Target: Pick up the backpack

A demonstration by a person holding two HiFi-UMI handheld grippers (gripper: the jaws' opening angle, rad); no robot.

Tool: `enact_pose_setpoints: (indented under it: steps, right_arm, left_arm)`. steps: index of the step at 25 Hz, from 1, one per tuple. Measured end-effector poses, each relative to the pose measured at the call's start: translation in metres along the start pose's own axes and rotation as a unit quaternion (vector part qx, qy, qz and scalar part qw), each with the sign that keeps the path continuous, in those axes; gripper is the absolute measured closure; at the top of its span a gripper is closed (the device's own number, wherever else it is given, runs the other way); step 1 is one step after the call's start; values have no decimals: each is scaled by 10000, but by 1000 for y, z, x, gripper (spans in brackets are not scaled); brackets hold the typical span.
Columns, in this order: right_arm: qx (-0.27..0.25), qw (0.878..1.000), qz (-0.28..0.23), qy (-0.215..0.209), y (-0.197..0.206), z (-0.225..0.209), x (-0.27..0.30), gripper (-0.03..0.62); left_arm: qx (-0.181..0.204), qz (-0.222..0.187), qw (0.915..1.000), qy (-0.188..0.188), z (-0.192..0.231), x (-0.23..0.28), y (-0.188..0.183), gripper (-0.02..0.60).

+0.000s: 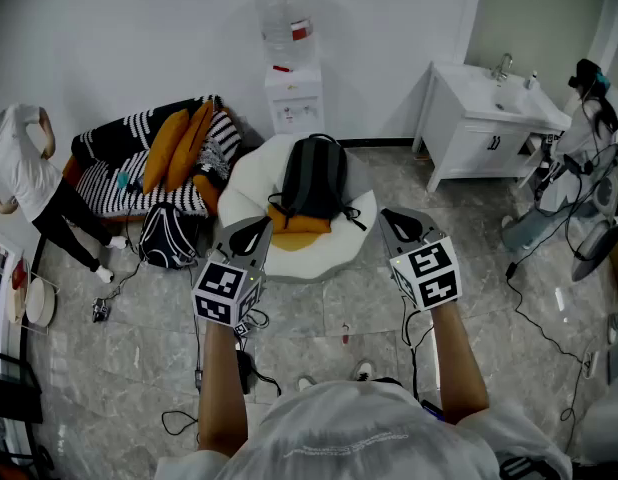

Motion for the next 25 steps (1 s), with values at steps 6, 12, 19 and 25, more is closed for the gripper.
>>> enact_pose_setpoints:
  steps: [6,12,19,25]
  right_arm:
    - [24,9998,-173,9,-6,-10,5,592]
    - [13,9994,-325,-118,-7,-18,4,592]
    - [-67,9985,-479,-270,-3,-32,4,592]
    - [-41,9976,-569,-398,6,-56,0,592]
  left_arm:
    - [61,-80,9999,39,-2,13,-9,575]
    - [86,-80,9999,92,-18,23,-11,575]
    - [87,-95,9999,-14,-29,34,-9,575]
    - [71,47,9998,-196,-44,49,-2,575]
Point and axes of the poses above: the fingertips, and each gripper's own axes: x forward along the fingers, z to its left, y out of its underside, the point moved 1 cm from there along -x, backward along the fingers, and after that the axes turned 9 degrees about -z, right-handed, at the moved point
